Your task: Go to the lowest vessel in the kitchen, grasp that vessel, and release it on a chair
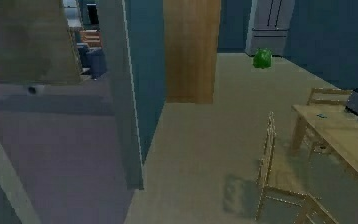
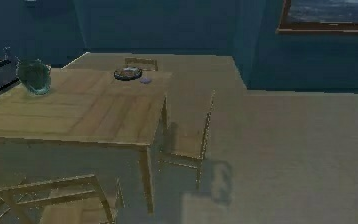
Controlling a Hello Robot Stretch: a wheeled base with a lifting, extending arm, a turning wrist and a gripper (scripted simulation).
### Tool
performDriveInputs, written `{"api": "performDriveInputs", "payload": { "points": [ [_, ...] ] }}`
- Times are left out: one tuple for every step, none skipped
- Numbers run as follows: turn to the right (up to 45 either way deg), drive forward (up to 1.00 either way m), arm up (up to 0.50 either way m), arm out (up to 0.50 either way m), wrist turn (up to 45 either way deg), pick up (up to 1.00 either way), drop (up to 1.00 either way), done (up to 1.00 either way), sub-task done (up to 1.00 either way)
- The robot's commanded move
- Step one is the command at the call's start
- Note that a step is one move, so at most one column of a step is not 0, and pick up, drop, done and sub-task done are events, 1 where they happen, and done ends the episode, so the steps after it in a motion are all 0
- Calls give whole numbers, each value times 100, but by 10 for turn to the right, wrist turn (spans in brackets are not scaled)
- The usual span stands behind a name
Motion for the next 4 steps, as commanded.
{"api": "performDriveInputs", "payload": {
  "points": [
    [120,0,0,0,0,0,0,0,0],
    [30,0,0,0,0,0,0,0,0],
    [0,70,0,0,0,0,0,0,0],
    [-240,0,0,0,0,0,0,0,0]
  ]
}}
